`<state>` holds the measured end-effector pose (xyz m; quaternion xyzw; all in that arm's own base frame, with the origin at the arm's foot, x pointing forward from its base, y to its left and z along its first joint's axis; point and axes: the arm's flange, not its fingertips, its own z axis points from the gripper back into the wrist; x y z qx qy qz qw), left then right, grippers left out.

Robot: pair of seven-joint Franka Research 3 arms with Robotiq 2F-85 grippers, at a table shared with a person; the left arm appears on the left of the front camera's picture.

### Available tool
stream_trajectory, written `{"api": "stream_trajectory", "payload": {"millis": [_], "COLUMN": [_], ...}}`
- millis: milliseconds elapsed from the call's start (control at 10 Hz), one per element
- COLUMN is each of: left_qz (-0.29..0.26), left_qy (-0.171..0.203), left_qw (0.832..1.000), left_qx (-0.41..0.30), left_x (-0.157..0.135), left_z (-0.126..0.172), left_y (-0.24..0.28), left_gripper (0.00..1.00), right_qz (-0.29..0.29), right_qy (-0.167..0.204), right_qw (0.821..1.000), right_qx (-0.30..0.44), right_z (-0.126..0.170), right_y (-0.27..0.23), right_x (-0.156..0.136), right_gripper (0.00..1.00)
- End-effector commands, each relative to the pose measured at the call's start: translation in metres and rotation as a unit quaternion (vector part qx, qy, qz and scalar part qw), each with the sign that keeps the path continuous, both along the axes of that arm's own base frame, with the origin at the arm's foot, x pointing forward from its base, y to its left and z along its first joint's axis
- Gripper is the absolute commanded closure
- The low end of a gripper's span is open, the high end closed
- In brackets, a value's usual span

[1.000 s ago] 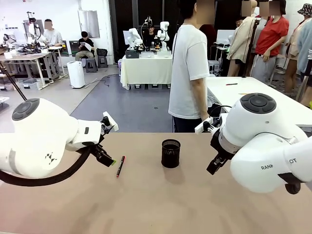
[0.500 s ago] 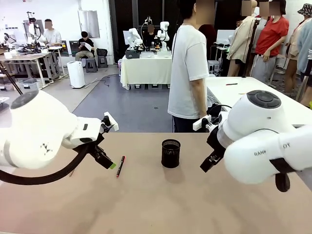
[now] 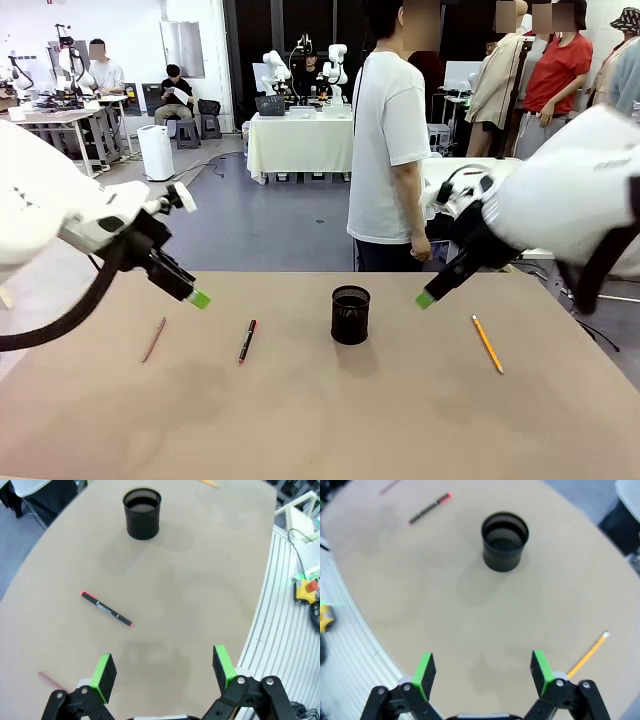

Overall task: Place the pens into the pen holder.
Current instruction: Pick up a writing instrument from the table and place it into the Pen holder.

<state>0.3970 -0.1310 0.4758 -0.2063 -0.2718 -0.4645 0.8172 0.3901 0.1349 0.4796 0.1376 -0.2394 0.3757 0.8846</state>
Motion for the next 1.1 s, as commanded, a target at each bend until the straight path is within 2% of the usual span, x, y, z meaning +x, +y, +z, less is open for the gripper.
{"api": "stream_trajectory", "payload": {"millis": [0,200,500,700,800,1000], "left_qz": [0.0,0.002,0.022,0.026,0.027,0.027], "left_qy": [-0.027,-0.051,-0.067,-0.07,-0.072,-0.072], "left_qw": [1.0,0.998,0.997,0.995,0.995,0.994], "left_qx": [-0.007,-0.021,-0.045,-0.066,-0.07,-0.075], "left_x": [0.003,0.002,0.001,0.0,0.0,0.001], "left_z": [0.013,0.031,0.055,0.07,0.074,0.083], "left_y": [0.02,0.042,0.076,0.091,0.094,0.102], "left_gripper": [0.0,0.0,0.0,0.0,0.0,0.0], "right_qz": [0.023,0.036,0.069,0.108,0.113,0.1], "right_qy": [0.011,0.014,-0.023,-0.062,-0.084,-0.105], "right_qw": [1.0,0.999,0.994,0.986,0.982,0.979], "right_qx": [0.016,0.037,0.078,0.107,0.123,0.145], "right_z": [0.032,0.061,0.098,0.118,0.126,0.137], "right_y": [-0.029,-0.056,-0.109,-0.136,-0.149,-0.171], "right_x": [0.011,0.018,0.017,0.007,0.004,0.001], "right_gripper": [0.0,0.0,0.0,0.0,0.0,0.0]}}
